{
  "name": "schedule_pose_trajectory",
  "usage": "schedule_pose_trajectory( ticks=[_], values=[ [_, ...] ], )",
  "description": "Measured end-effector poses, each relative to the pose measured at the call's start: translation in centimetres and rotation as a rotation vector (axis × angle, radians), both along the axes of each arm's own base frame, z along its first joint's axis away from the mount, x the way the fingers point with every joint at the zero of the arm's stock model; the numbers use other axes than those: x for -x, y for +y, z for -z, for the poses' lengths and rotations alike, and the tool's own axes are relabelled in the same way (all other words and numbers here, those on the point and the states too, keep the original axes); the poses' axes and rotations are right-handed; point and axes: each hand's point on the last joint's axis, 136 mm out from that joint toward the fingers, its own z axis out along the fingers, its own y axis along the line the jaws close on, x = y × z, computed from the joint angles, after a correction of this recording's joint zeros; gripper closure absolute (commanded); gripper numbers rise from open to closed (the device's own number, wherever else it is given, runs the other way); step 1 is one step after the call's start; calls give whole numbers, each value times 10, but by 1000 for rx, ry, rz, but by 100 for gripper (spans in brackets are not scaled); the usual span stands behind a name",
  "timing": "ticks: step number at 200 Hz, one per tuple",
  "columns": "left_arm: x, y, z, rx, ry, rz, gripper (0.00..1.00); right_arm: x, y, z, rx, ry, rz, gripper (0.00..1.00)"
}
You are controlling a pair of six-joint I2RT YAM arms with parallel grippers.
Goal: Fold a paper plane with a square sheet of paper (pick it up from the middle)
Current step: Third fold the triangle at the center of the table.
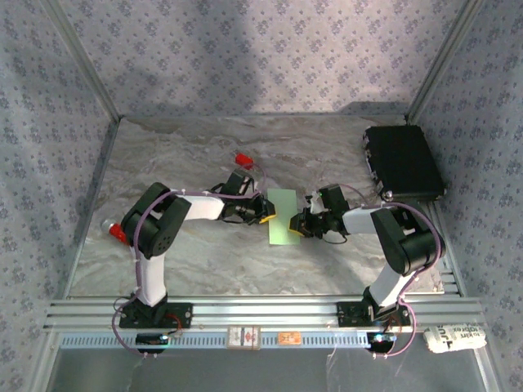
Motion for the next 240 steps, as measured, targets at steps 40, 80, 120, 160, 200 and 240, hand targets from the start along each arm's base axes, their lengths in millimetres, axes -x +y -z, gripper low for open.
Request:
schedule_pose_trajectory(
  ticks=[40, 80, 120, 160, 200, 240],
  values=[
    [-1, 3, 0, -5, -7, -15, 92, 0, 0, 0, -2, 0, 0, 86],
    [0, 7, 2, -18, 3, -24, 96, 2, 1, -10, -12, -45, -4, 72],
    [9, 17, -1, -32, 25, -29, 96, 6, 11, -65, 48, -285, -82, 47],
    [14, 27, -6, -30, 42, -46, 96, 17, 23, -86, 135, -466, -151, 42],
    [12, 34, -6, -26, 61, -69, 96, 56, 50, -74, 287, -714, -356, 41],
    [11, 35, -7, -21, 70, -76, 96, 72, 78, -77, 421, -982, -483, 41]
  ],
)
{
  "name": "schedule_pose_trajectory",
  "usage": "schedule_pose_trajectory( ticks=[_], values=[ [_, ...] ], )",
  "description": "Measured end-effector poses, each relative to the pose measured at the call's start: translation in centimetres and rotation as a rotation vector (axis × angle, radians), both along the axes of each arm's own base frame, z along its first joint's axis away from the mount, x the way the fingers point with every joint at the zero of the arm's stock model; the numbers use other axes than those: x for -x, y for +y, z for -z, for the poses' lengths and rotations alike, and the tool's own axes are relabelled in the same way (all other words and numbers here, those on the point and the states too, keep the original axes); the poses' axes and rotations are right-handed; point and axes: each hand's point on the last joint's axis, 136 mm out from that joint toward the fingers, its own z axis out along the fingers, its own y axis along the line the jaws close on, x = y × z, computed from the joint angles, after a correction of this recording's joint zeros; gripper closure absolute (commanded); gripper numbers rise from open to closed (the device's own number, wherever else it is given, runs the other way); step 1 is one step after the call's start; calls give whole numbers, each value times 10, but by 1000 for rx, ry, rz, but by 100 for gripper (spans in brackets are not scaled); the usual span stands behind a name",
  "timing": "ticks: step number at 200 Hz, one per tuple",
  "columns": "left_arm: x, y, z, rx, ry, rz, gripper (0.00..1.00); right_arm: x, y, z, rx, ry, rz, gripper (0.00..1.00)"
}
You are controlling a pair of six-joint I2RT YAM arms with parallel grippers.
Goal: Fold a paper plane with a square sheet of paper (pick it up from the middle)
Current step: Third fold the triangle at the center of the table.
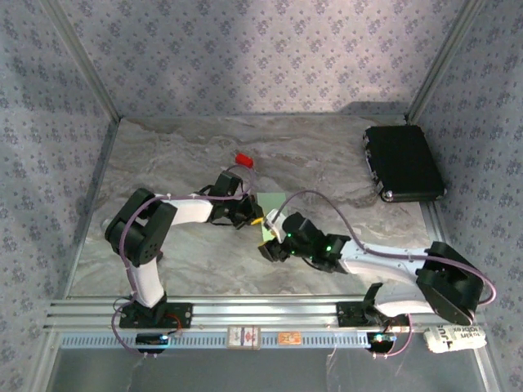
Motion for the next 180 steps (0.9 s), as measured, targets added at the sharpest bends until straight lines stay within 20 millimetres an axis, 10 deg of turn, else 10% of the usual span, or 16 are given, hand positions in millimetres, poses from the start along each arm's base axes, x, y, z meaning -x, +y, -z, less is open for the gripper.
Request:
schedule_pose_trajectory(
  ticks=[78, 180],
  values=[
    [1, -1, 0, 5, 5, 3, 96, -9, -1, 47, 295, -223, 37, 44],
    [3, 1, 2, 2, 11, 3, 96, -14, -3, 48, 348, -295, 65, 78]
  ],
)
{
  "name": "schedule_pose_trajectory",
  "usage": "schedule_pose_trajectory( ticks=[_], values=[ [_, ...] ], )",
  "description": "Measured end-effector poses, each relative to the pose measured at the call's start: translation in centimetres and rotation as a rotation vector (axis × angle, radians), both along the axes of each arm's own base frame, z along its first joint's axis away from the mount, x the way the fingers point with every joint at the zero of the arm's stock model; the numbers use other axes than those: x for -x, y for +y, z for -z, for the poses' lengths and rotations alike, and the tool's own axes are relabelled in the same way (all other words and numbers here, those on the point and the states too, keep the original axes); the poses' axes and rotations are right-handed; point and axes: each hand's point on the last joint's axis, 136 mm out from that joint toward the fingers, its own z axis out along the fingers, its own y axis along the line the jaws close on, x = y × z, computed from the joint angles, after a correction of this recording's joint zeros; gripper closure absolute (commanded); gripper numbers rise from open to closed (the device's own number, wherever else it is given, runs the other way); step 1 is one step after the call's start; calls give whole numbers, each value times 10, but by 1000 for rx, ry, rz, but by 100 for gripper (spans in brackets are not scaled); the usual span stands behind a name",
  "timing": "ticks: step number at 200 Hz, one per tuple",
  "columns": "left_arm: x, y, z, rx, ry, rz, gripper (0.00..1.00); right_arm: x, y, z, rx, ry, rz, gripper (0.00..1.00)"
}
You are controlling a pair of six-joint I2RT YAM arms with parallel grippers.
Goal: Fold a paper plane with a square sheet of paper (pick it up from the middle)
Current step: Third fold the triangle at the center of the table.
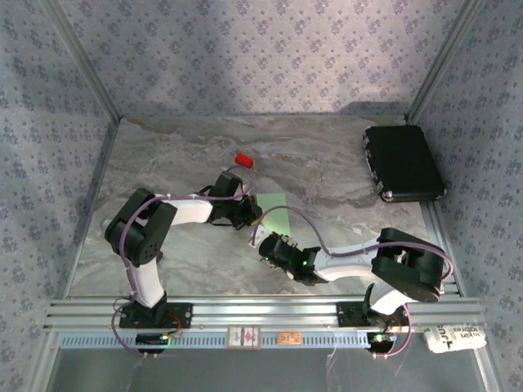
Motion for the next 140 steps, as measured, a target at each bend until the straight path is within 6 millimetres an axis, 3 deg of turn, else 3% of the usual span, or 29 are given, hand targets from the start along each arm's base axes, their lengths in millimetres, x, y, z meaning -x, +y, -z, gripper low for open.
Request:
schedule_pose_trajectory(
  ticks=[99, 127, 140],
  values=[
    [1, 1, 2, -3, 4, 0, 94, -2, -4, 0, 6, -8, 23, 91],
    [1, 1, 2, -3, 5, -1, 86, -2, -5, 1, 2, 0, 32, 95],
    [1, 1, 2, -5, 2, 3, 78, -1, -6, 2, 3, 5, 36, 95]
  ],
)
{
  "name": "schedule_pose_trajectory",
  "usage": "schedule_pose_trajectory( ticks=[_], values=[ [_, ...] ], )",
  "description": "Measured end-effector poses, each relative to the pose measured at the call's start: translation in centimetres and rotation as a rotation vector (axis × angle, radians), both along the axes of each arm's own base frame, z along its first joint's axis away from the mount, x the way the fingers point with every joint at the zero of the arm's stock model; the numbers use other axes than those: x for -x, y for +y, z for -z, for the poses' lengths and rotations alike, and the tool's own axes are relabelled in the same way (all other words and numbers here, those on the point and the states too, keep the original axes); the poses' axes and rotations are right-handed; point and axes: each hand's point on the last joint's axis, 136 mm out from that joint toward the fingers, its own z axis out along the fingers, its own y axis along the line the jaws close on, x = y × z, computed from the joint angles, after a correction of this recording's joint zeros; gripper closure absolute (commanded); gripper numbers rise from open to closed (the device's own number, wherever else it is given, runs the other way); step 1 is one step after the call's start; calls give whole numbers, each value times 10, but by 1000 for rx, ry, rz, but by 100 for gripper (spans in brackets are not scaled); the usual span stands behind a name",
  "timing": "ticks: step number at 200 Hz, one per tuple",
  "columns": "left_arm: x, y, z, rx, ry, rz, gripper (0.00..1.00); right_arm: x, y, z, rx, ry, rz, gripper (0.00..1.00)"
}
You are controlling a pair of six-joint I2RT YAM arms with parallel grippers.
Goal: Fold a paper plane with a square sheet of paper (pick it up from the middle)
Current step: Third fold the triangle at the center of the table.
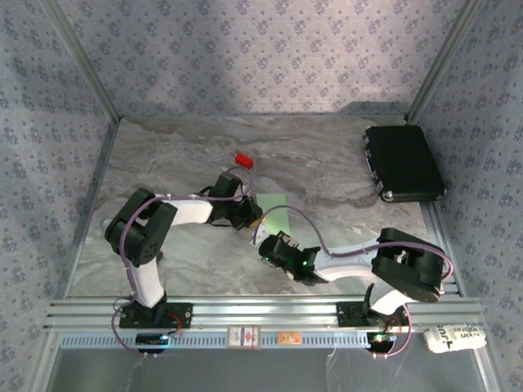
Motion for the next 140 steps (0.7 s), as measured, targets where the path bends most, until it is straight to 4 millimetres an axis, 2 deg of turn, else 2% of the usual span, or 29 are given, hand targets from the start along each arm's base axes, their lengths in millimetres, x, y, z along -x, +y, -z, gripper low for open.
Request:
schedule_pose_trajectory(
  ticks=[13, 36, 57, 99, 140],
  values=[
    [0, 2, 0, -4, 3, -4, 75, 0, -1, 1, 1, 7, 5, 96],
    [-1, 8, -2, -23, -2, -12, 57, 0, -2, 3, -26, 46, 16, 96],
    [-6, 18, -12, -43, -33, -31, 50, -3, -3, -2, -105, 119, 31, 96],
    [-21, 43, -32, -84, -109, -82, 48, -13, -5, -8, -322, 382, 53, 96],
    [-21, 48, -32, -103, -124, -73, 50, -11, 0, -19, -496, 629, 28, 96]
  ],
)
